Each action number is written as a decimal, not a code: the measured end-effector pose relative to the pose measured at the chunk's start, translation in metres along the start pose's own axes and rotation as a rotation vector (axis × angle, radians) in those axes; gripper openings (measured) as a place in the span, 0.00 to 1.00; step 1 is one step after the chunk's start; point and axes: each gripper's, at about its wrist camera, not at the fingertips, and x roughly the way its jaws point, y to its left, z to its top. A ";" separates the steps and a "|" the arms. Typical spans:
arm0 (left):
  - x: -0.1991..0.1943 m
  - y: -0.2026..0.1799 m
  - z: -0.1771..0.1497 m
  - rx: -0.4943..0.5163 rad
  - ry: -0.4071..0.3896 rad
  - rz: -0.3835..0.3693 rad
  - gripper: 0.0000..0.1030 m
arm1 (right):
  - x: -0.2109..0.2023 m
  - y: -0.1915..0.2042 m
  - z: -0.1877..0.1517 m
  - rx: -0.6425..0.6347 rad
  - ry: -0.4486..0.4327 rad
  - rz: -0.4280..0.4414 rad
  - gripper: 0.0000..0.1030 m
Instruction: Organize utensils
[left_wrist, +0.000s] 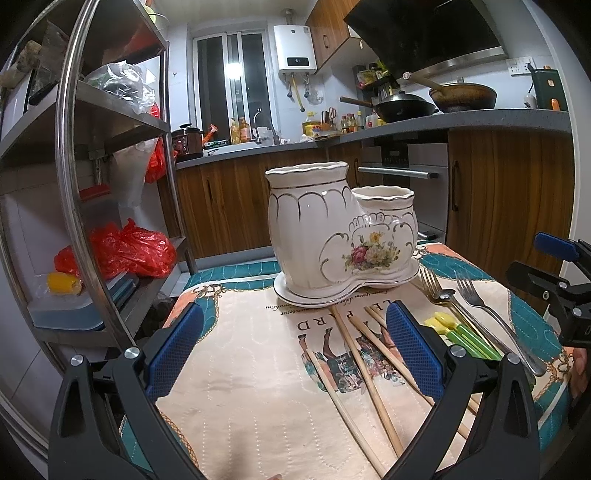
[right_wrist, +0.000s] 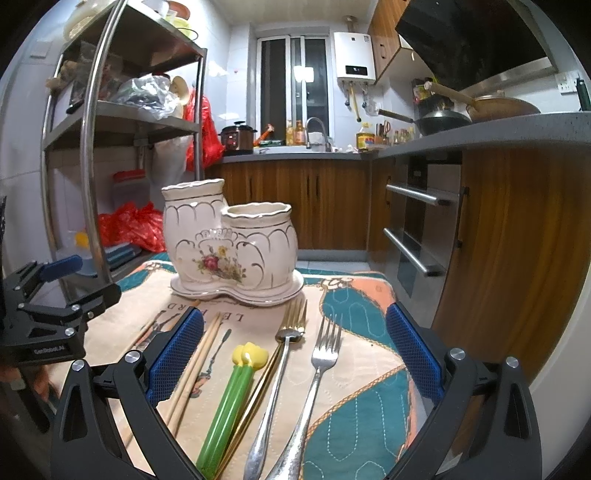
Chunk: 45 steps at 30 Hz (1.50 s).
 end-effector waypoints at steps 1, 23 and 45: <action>0.000 0.001 0.000 0.000 0.002 -0.001 0.95 | 0.000 -0.001 0.000 0.004 0.003 0.001 0.95; 0.027 0.013 -0.002 0.073 0.362 -0.104 0.92 | 0.010 -0.055 0.017 0.032 0.288 -0.044 0.93; 0.050 0.000 -0.017 0.081 0.538 -0.241 0.09 | 0.060 -0.025 -0.009 0.010 0.571 0.062 0.40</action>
